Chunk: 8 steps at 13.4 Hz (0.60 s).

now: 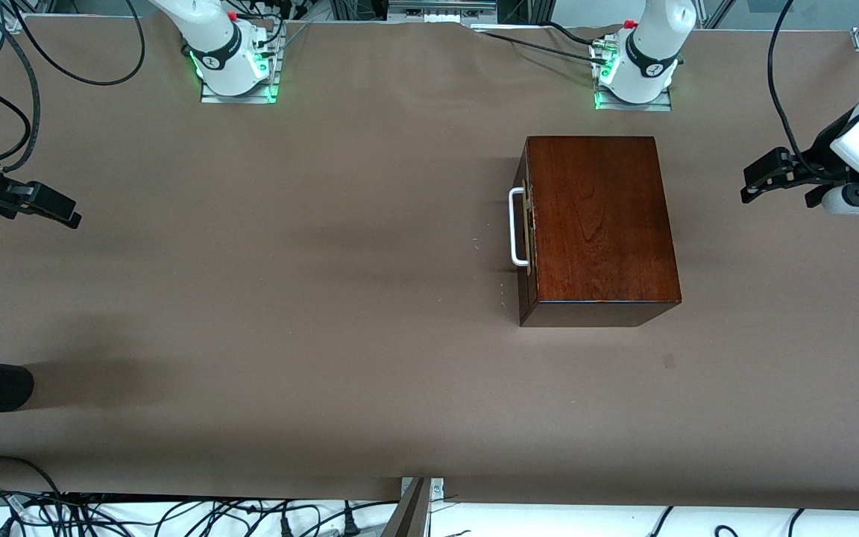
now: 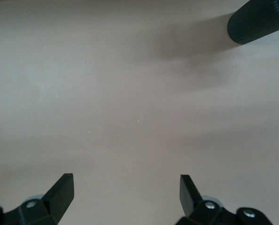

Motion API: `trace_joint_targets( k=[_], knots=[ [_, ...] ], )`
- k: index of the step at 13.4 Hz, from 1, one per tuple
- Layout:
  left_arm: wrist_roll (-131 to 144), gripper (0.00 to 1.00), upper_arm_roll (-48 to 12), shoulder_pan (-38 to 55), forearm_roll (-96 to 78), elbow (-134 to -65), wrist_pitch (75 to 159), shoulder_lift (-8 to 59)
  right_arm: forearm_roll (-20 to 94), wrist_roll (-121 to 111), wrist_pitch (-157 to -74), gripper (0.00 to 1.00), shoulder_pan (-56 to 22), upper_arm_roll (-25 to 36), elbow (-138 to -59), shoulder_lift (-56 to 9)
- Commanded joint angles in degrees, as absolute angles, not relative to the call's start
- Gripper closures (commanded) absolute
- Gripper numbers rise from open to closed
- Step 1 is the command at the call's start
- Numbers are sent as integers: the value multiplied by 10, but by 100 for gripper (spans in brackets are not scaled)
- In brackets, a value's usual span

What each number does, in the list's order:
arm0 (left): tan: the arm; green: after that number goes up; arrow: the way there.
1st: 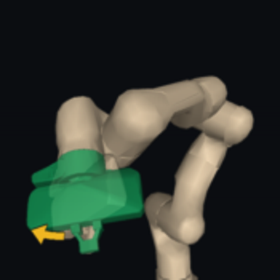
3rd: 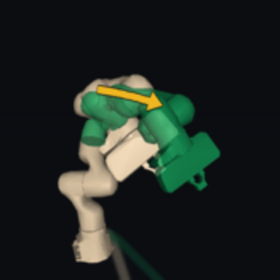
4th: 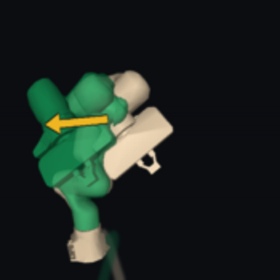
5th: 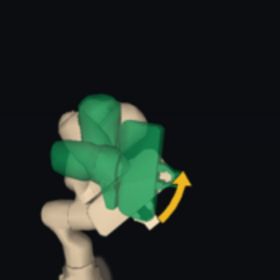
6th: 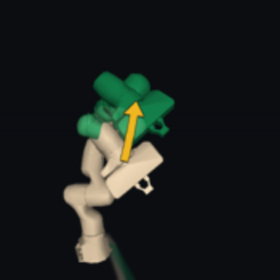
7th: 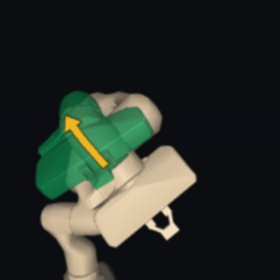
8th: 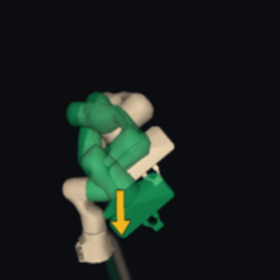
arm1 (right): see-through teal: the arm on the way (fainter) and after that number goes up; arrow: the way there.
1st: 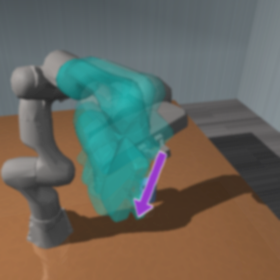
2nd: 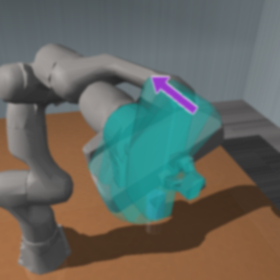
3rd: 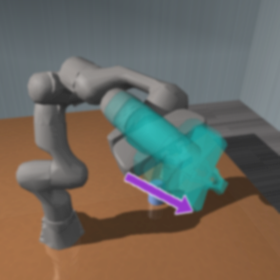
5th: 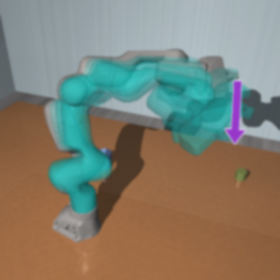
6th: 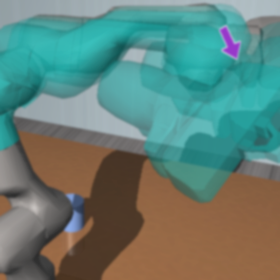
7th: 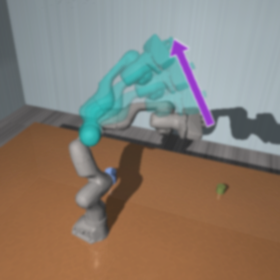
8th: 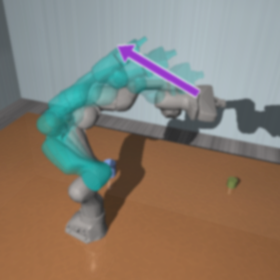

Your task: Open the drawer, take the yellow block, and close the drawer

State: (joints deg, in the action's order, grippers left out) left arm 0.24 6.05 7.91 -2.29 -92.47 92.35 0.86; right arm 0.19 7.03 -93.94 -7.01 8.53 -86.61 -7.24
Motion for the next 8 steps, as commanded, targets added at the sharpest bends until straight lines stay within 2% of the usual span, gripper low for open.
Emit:
trace_joint_targets(
  k=[1, 8],
  knots=[
    [-3, 0, 57, 79, -17, -925, 922, 2, 7, 77, -936, 0, -69, 85, -860, -73],
    [-3, 0, 52, 86, -13, -924, 922, 7, 6, 76, -936, 0, -69, 86, -859, -72]
  ],
)
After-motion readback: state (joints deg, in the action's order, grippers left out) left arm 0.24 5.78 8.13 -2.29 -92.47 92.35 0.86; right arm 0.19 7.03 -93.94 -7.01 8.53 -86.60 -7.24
